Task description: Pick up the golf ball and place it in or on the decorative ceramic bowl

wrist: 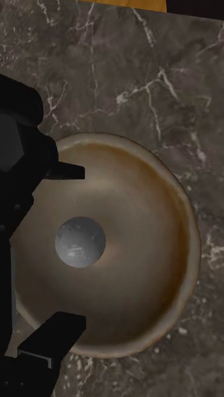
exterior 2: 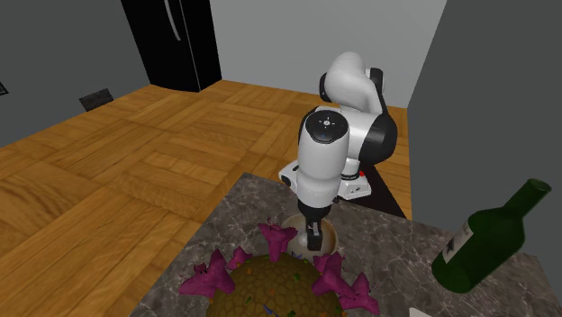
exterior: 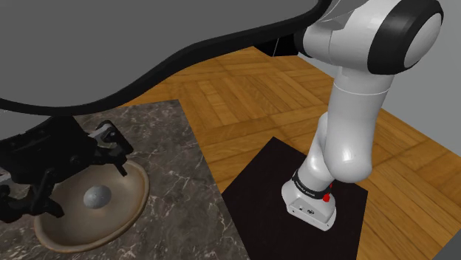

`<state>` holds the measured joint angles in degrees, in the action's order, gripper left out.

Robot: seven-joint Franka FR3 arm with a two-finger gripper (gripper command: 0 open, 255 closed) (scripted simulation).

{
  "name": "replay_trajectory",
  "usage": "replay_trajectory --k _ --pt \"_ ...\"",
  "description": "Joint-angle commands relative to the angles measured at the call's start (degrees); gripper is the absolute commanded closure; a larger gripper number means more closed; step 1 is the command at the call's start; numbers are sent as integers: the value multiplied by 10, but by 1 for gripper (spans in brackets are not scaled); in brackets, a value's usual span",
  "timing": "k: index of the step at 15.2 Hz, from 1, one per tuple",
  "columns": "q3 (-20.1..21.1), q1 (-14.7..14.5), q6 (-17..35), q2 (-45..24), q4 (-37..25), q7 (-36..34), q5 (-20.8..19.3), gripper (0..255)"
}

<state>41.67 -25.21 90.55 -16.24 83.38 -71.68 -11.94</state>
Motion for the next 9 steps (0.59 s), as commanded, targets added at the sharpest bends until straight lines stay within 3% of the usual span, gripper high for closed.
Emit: replay_trajectory --k 1,4,9 --pt "0 -6 -22 -7 -27 -1 -4 0" --pt "1 -30 -88 -33 -115 -6 -20 0" --pt "0 -31 -88 -33 -115 -6 -20 0"
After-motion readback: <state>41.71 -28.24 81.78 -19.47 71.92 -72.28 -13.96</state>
